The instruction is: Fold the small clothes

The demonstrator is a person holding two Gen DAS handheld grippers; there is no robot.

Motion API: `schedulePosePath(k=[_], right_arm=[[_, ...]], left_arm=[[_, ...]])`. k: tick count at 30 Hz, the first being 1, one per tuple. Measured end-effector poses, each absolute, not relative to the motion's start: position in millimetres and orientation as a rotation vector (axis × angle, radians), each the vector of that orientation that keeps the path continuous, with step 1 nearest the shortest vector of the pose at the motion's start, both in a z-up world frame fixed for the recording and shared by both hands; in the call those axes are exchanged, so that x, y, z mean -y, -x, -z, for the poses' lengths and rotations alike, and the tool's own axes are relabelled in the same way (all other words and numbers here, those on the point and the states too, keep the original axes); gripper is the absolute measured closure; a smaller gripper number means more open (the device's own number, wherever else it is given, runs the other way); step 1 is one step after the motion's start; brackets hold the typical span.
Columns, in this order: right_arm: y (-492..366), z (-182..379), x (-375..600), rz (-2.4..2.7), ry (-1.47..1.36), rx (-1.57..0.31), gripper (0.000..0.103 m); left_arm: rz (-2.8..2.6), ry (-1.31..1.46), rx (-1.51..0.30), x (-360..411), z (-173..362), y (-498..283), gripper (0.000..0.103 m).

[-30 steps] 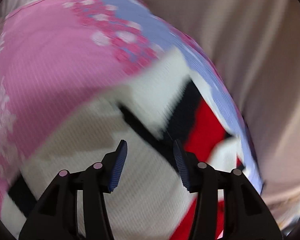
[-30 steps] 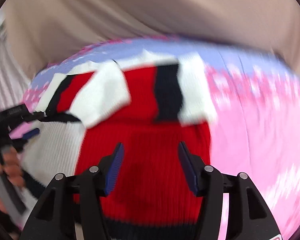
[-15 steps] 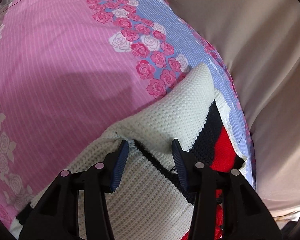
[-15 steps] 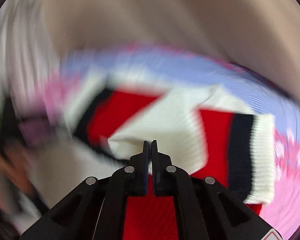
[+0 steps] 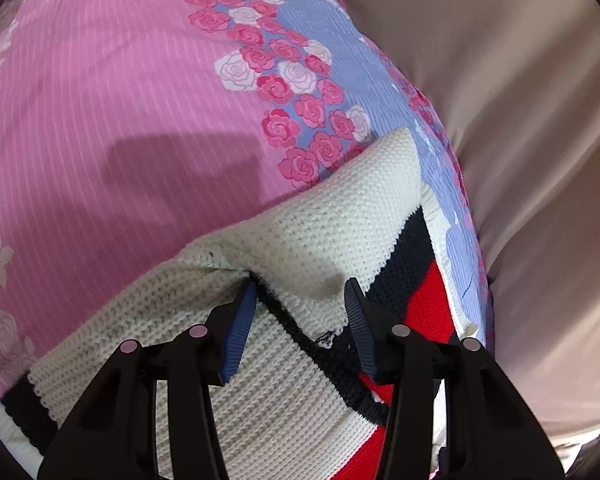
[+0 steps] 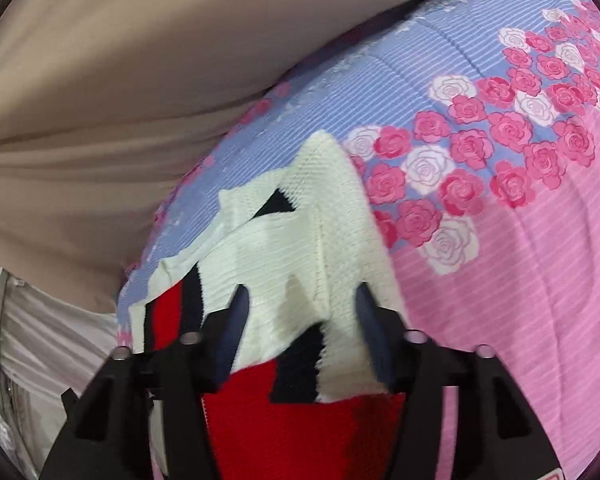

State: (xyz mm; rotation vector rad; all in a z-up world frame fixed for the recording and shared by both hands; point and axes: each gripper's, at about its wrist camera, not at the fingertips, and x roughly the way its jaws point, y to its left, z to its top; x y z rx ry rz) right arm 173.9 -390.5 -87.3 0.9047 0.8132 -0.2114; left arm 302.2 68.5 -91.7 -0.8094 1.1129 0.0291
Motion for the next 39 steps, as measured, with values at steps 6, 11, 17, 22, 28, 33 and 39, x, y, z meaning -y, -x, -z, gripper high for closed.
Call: schedulePosePath(k=[6,11,17,22,28,33,39], right_arm=[[-203,92,373,0.224,-0.788,-0.899,0.097],[-176,16,367,0.126,-0.801,-0.665,0.097],[-173,101,379,0.279,-0.804,-0.899,0.097],[-168,105,377,0.293,-0.806,-0.885,0.097],[-167,38,309,0.308,-0.613,-0.749,0.084],[-279,38,182,-0.164,-0.4,-0.934,0.097],[-407,70,91,-0.236,-0.162,-0.998,0.062]], left_arm=[[-0.041,0.789,-1.088,-68,82,-306,0.094],[-0.053,0.765,-0.963,-89,52,-300,0.095],[-0.09,0.721,-1.077,-84,97,-302,0.095],[-0.066,0.669,-1.057,-80,98,-300,0.092],[-0.032,0.695,-1.048,-86,97,-296,0.092],[-0.003,0.71,-1.052,-90,100,-293,0.092],[0.055,0.713,-1.064,-96,104,-295,0.091]])
